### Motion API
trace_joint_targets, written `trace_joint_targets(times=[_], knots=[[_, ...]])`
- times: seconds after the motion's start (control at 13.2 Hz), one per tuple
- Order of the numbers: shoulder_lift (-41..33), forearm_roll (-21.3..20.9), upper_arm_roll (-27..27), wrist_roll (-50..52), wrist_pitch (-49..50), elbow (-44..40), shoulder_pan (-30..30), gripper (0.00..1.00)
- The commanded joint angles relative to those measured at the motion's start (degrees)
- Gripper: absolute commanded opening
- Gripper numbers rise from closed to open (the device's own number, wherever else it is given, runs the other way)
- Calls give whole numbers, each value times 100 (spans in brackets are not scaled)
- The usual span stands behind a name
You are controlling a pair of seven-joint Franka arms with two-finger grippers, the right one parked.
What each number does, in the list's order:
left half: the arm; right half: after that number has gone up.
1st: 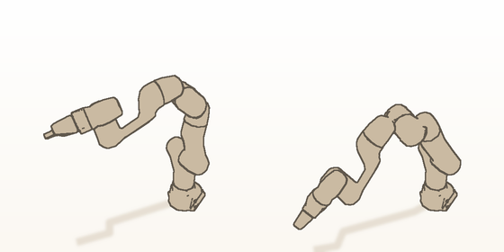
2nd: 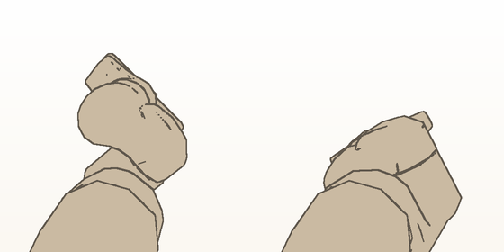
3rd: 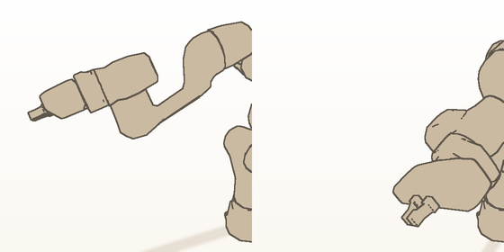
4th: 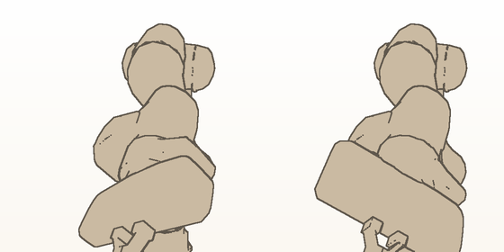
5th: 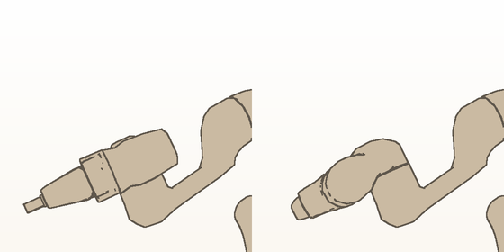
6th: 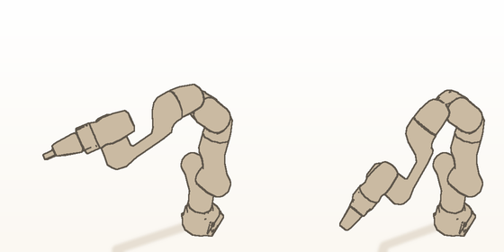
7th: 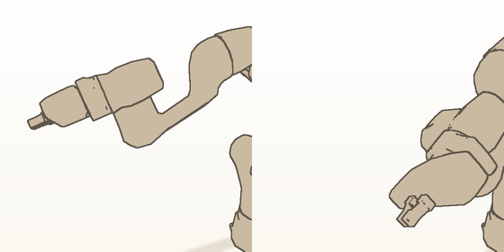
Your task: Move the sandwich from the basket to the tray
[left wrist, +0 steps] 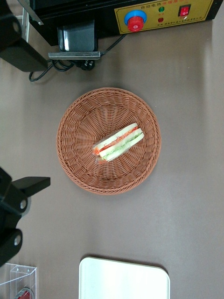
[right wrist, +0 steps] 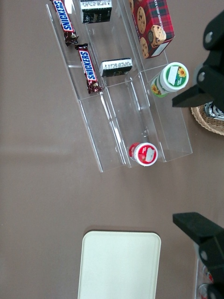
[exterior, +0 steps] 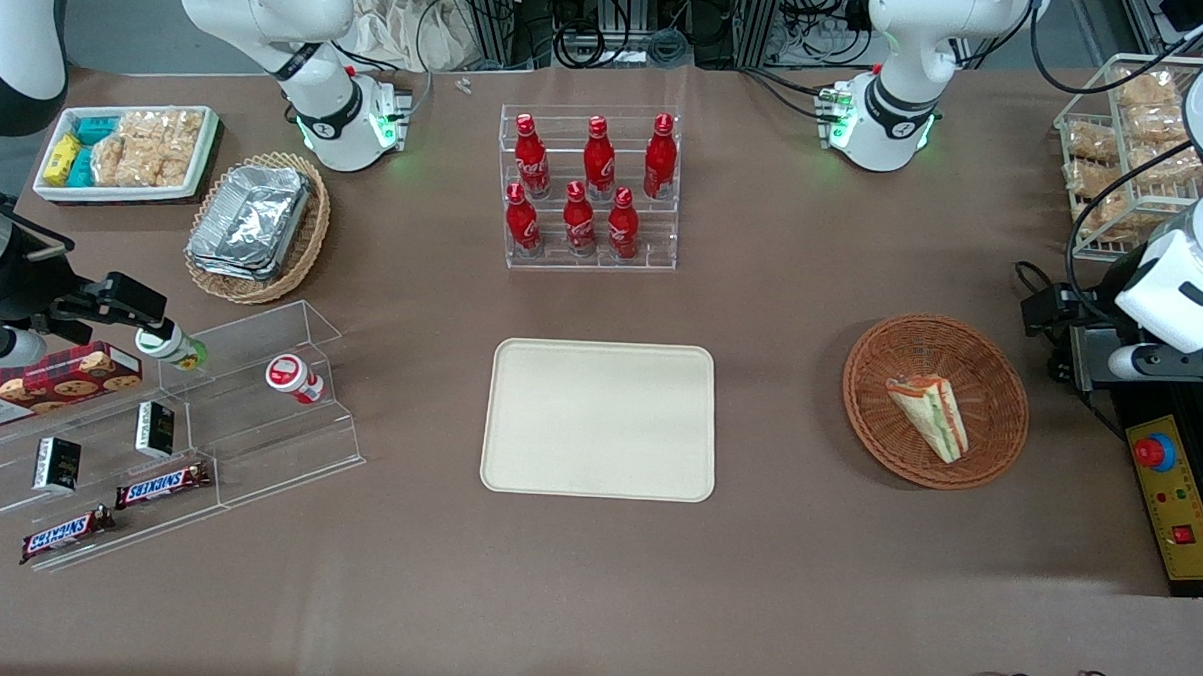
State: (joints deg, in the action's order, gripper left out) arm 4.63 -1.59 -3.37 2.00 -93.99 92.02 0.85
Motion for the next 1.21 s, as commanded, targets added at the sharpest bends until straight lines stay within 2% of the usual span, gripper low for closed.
trace_joint_targets(times=[0.0,0.38,0.53,0.61,1.13], knots=[[91,89,12,-16,74,-176,12,99],[92,27,21,72,91,-132,3,100],[82,53,30,771,91,-1,38,99],[82,88,21,984,-22,139,238,99],[380,97,-23,2444,-1323,949,241,99]])
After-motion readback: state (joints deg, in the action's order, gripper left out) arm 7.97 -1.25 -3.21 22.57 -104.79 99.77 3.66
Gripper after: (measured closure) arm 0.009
